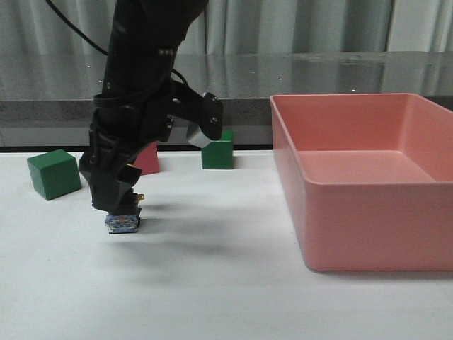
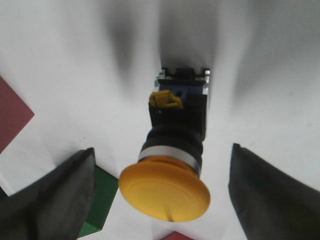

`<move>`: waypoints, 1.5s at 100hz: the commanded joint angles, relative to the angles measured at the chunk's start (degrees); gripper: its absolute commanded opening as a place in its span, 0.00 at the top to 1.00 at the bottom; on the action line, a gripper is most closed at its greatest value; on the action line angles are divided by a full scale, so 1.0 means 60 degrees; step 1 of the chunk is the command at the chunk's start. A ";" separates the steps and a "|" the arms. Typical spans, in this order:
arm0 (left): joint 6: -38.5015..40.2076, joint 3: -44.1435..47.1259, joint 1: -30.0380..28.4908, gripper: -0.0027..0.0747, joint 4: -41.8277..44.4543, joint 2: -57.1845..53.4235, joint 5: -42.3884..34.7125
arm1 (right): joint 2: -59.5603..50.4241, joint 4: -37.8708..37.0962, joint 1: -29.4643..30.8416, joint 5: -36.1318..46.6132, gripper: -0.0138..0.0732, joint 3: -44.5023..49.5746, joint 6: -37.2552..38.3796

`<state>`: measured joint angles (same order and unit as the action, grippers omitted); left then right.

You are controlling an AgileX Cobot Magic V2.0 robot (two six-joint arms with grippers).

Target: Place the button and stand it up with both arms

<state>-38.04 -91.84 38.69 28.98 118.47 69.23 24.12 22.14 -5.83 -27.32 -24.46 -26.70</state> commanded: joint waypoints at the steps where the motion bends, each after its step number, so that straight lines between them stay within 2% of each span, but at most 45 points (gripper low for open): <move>1: 0.0476 -0.0448 0.0078 0.19 0.0196 -0.0567 0.0640 | 0.0026 0.0206 0.0068 0.0662 0.93 -0.0242 0.0009; 29: 0.0476 -0.0579 -0.0051 0.19 -0.0575 -0.1831 0.0640 | 0.0026 0.0206 0.0068 0.0630 0.93 -0.0242 0.0009; 37: 0.0408 -0.0579 -0.0249 0.26 -0.0956 -0.2495 0.0640 | 0.0026 0.0206 0.0068 0.0630 0.93 -0.0242 0.0009; 43: 0.0456 -0.0579 -0.0473 0.36 -0.1269 -0.2978 0.0640 | 0.0026 0.0206 0.0068 0.0630 0.93 -0.0242 0.0009; 46: 0.0601 -0.0579 -0.0630 0.45 -0.1516 -0.3289 0.0640 | 0.0026 0.0206 0.0068 0.0630 0.93 -0.0242 0.0009; 51: 0.0945 -0.0579 -0.0850 0.61 -0.1823 -0.3733 0.0640 | 0.0026 0.0206 0.0068 0.0630 0.93 -0.0242 0.0009; 54: 0.1248 -0.0579 -0.1062 0.74 -0.2012 -0.4034 0.0640 | 0.0026 0.0206 0.0068 0.0630 0.93 -0.0242 0.0009; 57: 0.1324 -0.0579 -0.1256 0.82 -0.2140 -0.4274 0.0640 | 0.0026 0.0206 0.0068 0.0630 0.93 -0.0242 0.0009; 58: 0.1350 -0.0579 -0.1360 0.90 -0.2167 -0.4333 0.0640 | 0.0026 0.0206 0.0068 0.0630 0.93 -0.0242 0.0009; 61: 0.1402 -0.0579 -0.1579 1.00 -0.2341 -0.4627 0.0640 | 0.0026 0.0206 0.0068 0.0630 0.93 -0.0242 0.0009; 70: 0.1521 -0.0579 -0.2410 0.99 -0.2945 -0.5337 0.0623 | 0.0026 0.0206 0.0068 0.0640 0.93 -0.0242 0.0009; 79: 0.1521 -0.0457 -0.3260 0.99 -0.4167 -0.5977 0.0370 | 0.0026 0.0206 0.0068 0.0640 0.93 -0.0242 0.0009; 92: 0.1050 0.0698 -0.4230 0.99 -0.5624 -0.7288 -0.1606 | 0.0026 0.0206 0.0068 0.0683 0.93 -0.0242 0.0009; 102: 0.1005 0.2312 -0.4534 0.99 -0.6317 -0.8684 -0.3546 | 0.0026 0.0206 0.0068 0.0683 0.93 -0.0242 0.0009; 113: 0.1005 0.4760 -0.4557 0.99 -0.6906 -1.0325 -0.5804 | 0.0026 0.0206 0.0068 0.0674 0.93 -0.0242 0.0009; 127: 0.1005 0.7591 -0.4557 0.99 -0.7663 -1.2343 -0.8024 | 0.0026 0.0206 0.0068 0.0640 0.93 -0.0242 0.0009; 141: 0.1005 0.9799 -0.4557 0.99 -0.7986 -1.4199 -0.9243 | 0.0026 0.0206 0.0068 0.0640 0.93 -0.0242 0.0009; 150: 0.1005 1.0691 -0.4557 0.99 -0.7986 -1.5174 -0.9666 | 0.0026 0.0206 0.0068 0.0640 0.93 -0.0242 0.0009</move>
<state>-32.17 -30.87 11.43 -17.25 32.14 19.33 24.12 22.14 -5.83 -27.32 -24.46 -26.70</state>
